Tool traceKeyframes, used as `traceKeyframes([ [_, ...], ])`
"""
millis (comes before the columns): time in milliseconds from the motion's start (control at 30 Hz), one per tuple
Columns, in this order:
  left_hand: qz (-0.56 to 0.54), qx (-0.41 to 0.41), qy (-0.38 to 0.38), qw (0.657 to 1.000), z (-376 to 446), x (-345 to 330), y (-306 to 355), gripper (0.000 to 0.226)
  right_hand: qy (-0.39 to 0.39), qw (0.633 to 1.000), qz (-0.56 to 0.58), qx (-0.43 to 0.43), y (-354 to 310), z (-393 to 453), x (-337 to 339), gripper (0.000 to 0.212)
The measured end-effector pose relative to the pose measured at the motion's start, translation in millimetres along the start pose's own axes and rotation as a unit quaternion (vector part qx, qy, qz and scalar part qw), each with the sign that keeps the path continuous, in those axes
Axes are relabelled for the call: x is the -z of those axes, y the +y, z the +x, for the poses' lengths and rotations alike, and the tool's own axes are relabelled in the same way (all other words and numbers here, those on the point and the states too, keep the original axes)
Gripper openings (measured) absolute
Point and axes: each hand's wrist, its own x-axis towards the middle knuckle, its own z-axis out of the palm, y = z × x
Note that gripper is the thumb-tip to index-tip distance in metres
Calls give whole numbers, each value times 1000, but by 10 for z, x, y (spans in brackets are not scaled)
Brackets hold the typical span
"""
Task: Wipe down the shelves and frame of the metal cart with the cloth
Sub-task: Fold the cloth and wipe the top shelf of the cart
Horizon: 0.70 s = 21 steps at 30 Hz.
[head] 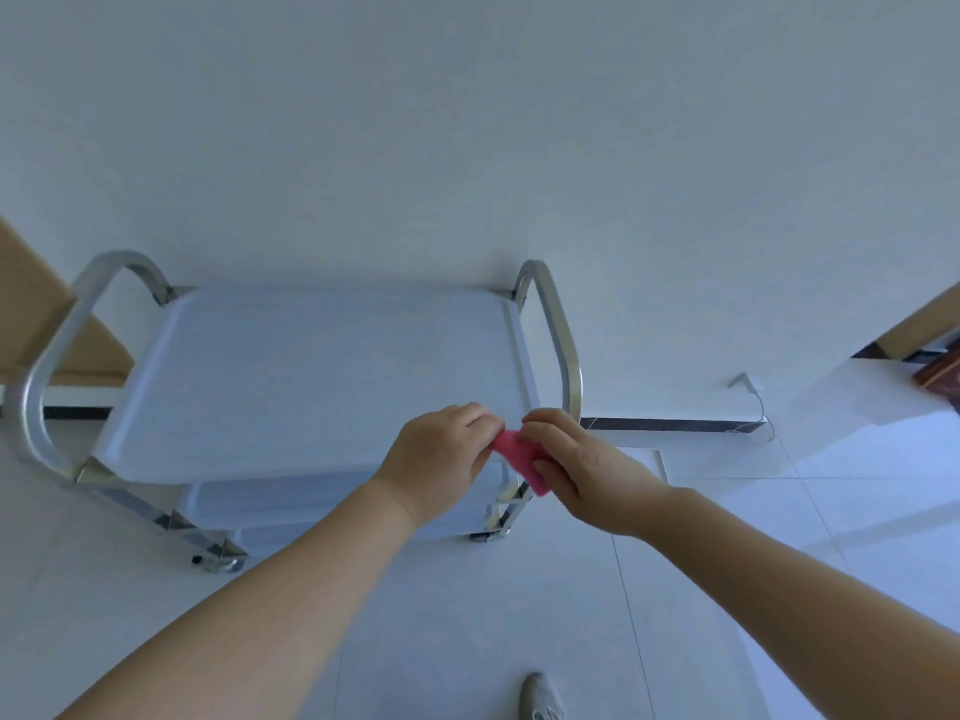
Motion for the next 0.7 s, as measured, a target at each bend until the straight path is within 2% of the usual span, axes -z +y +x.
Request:
traceKeyframes([
  [67,-7,-4,-3,1000,37,46,17,11,1,1000,-11,-25,-72,-74,12,36],
  [200,-16,-8,-19,1000,149,41,41,11,0,993,-87,-83,-125,-163,-46,67],
  [333,-29,9,-63,998,348,-144,-17,15,49,985,-61,-155,79,-117,-107,39],
  [500,-44,59,-168,983,692,-663,-122,17,49,962,-3,-269,821,-107,-127,25],
  [700,-76,149,-214,962,1145,-1417,-191,10,55,927,1,-372,1732,7,-325,13],
])
